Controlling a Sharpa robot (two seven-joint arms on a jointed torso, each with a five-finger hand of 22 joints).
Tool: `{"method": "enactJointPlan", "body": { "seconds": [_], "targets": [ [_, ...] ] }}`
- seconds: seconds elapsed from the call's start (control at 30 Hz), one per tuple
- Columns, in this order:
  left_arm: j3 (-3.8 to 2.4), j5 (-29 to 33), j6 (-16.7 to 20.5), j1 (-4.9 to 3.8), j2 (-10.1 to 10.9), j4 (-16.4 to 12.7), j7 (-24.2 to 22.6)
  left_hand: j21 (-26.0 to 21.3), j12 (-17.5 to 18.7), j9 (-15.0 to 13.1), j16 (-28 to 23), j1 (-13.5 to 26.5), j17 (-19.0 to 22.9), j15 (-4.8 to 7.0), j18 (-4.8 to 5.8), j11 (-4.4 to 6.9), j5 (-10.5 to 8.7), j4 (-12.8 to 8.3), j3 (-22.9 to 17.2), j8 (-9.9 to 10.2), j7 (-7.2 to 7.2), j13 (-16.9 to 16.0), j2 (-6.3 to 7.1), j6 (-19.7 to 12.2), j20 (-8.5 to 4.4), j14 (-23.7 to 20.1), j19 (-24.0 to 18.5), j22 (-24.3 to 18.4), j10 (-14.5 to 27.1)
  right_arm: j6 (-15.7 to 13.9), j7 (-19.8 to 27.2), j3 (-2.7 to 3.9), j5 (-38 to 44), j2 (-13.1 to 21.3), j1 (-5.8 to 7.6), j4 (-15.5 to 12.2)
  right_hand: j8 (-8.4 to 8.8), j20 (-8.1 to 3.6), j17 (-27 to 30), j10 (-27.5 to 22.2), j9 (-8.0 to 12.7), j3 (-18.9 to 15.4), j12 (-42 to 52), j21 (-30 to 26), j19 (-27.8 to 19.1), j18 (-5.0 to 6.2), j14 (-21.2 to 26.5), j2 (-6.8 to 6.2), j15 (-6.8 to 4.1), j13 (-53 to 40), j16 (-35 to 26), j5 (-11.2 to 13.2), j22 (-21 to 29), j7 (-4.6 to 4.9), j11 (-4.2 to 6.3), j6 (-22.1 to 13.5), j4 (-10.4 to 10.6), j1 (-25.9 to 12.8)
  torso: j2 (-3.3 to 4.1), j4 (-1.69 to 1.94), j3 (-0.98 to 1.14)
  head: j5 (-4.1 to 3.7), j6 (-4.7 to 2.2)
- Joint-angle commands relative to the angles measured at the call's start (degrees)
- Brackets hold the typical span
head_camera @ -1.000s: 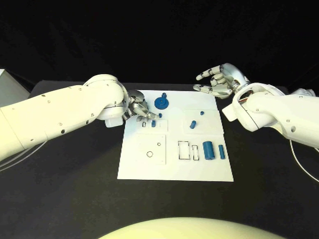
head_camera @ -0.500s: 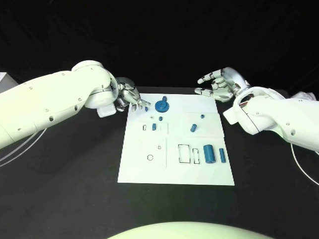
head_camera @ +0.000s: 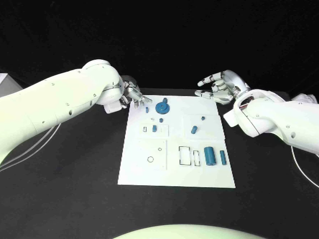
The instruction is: Assemble the parts on the task board
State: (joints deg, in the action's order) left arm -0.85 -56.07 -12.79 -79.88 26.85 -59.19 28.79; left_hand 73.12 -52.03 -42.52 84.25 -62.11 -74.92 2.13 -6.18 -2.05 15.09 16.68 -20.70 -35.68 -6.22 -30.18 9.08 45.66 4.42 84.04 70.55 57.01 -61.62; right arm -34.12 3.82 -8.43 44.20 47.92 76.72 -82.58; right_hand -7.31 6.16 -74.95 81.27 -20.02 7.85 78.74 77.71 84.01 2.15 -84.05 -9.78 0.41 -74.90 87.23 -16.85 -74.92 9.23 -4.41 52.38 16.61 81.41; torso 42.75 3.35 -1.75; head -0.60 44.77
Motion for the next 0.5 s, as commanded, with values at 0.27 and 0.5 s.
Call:
{"method": "enactJointPlan", "body": {
  "seconds": [0.27, 0.5],
  "targets": [
    [1.01, -1.5, -2.1, 0.02, -2.9, 5.5, -1.4, 0.3, 0.0, 0.1, 0.3, -0.6, -5.8, -0.58, -0.58, 0.06, 0.22, 0.0, 0.4, 0.4, -0.01, 0.0, 0.15, -0.3, 0.05, 1.6, 0.4, 0.0, 0.4, 0.7, 0.6, 0.02, 0.1, -0.2, -0.02, 0.1, -0.39, -0.41, -9.5, -0.5, -0.1, 0.3, -0.3, -0.2, 0.6, 0.96, -4.5, -0.19, -0.45, -6.6, -0.1, 0.2, -5.1, 0.08, 0.0, -0.4, -0.1, -0.6, 0.65, -0.19, -0.11, 0.15, -0.29],
    [1.27, -1.6, -2.7, 0.03, -3.5, 7.1, -1.5, 0.3, 0.0, 0.3, 0.3, -0.6, -5.8, -0.63, -0.6, -0.01, 0.1, 0.0, 0.5, 0.5, -0.07, 0.0, 0.24, -0.3, 0.09, 1.6, 0.4, 0.0, 0.6, 0.7, 0.6, 0.02, 0.1, -0.3, -0.02, 0.1, -0.39, -0.41, -9.5, -0.5, -0.1, 0.3, -0.3, -0.2, 0.6, 0.96, -4.5, -0.19, -0.45, -6.6, -0.1, 0.2, -5.1, 0.08, 0.0, -0.4, -0.1, -0.6, 0.5, -0.11, -0.08, 0.13, -0.11]
  ]
}}
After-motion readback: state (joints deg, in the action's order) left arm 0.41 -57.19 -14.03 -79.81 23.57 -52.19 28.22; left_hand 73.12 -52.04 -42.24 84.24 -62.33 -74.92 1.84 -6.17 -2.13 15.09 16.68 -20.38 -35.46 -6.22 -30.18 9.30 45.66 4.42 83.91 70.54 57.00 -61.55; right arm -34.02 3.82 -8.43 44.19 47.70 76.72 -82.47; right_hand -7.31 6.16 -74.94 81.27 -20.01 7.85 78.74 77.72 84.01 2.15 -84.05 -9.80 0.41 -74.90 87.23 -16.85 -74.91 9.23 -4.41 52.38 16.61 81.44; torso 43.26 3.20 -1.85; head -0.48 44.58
